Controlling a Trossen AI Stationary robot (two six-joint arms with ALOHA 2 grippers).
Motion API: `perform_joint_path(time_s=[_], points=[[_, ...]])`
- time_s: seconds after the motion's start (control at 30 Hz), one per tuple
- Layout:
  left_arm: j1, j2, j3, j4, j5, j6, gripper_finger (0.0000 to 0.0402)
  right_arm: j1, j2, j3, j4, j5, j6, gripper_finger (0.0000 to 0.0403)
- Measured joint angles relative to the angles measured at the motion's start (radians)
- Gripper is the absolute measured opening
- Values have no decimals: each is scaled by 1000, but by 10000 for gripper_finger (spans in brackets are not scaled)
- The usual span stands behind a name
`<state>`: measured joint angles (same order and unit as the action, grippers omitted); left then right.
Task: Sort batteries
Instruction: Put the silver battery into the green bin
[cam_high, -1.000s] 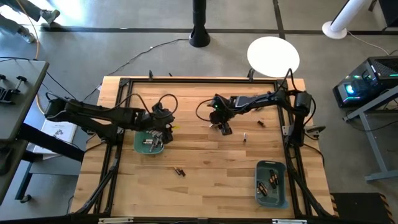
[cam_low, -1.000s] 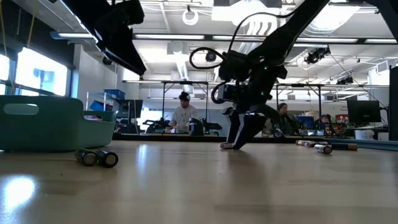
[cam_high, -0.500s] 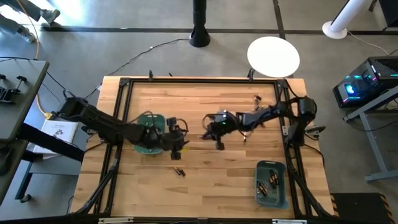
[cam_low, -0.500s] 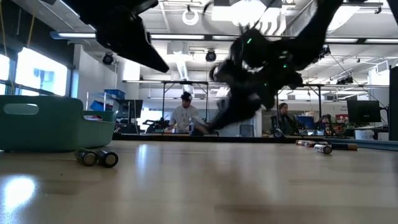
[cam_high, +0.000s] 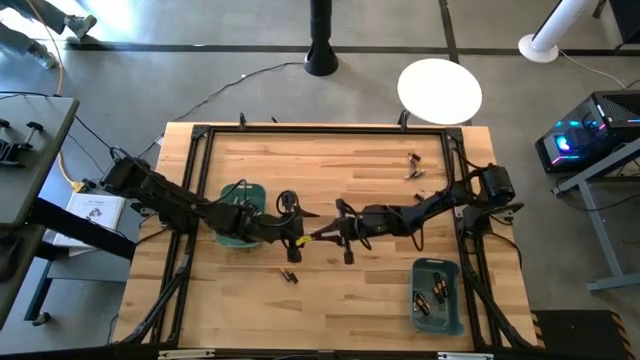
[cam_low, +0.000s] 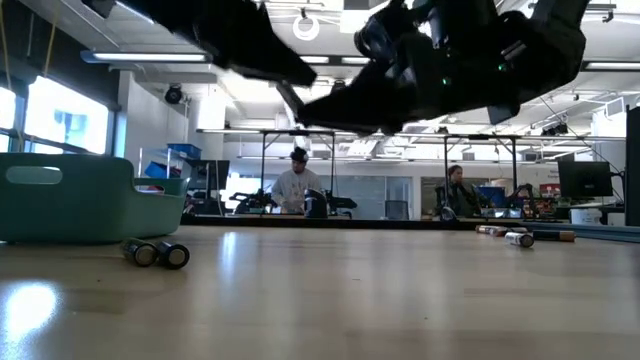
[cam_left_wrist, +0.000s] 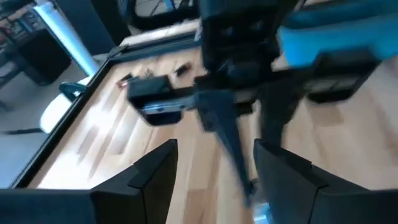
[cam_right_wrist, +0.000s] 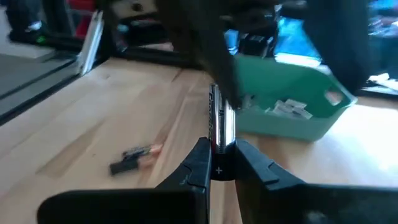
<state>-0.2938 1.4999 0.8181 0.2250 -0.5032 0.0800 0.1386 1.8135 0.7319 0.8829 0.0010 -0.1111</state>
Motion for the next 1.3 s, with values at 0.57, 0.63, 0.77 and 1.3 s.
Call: perform_joint_path(time_s=[0.57,0.63,0.77,1.3], points=[[-44,-85,-1,-122,83,-96,169,25,-51,6,32,28,-40,25],[-44,-84,-1,-134,83,-96,162,25,-55,6,33,29,-43,25],[-45,-84,-1,-113,84,-78,135,25,-56,6,38,29,-43,26],[-44,-84,-1,-91,122,-44,38,26,-56,6,31,25,-24,29]])
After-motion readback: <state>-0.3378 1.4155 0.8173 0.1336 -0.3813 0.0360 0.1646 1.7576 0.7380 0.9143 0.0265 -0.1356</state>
